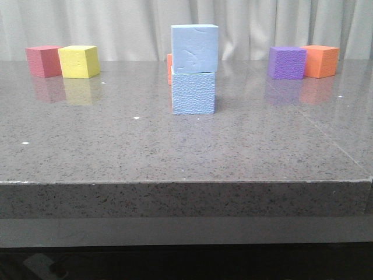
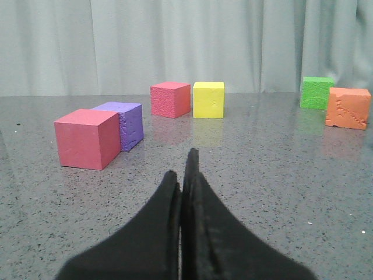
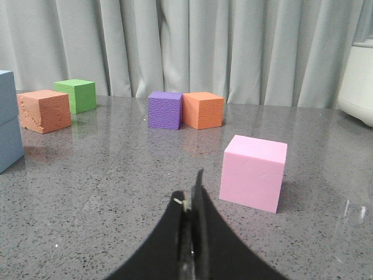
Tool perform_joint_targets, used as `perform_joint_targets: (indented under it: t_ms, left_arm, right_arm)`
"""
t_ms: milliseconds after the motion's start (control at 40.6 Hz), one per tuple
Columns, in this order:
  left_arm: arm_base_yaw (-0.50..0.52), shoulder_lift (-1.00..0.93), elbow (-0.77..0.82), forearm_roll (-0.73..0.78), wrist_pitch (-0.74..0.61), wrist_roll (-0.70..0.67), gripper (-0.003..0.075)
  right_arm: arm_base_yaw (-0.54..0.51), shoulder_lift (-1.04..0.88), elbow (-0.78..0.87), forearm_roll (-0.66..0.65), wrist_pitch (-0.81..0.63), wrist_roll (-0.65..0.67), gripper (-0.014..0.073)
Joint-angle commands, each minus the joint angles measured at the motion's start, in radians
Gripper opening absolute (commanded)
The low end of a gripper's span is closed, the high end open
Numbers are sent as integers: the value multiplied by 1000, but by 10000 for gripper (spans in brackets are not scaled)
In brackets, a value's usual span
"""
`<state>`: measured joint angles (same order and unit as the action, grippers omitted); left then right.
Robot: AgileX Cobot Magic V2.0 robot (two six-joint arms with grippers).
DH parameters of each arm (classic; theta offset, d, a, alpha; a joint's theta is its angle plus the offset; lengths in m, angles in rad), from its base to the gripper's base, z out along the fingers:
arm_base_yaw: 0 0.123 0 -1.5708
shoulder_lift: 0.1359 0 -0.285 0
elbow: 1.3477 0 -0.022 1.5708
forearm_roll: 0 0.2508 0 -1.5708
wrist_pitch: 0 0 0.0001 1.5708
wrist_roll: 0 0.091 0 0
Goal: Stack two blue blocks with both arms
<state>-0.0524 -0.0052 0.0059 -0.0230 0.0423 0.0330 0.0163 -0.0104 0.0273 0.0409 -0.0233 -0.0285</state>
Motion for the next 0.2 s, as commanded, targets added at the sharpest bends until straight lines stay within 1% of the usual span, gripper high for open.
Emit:
perform_joint_targets:
  t_ms: [0, 173]
  left_arm:
    - [3, -17, 2, -8, -83, 0, -20]
    - [3, -17, 2, -8, -83, 0, -20]
  right_arm:
    - [-5, -19, -5, -12, -85, 3, -67]
    - [-5, -19, -5, -12, -85, 3, -67]
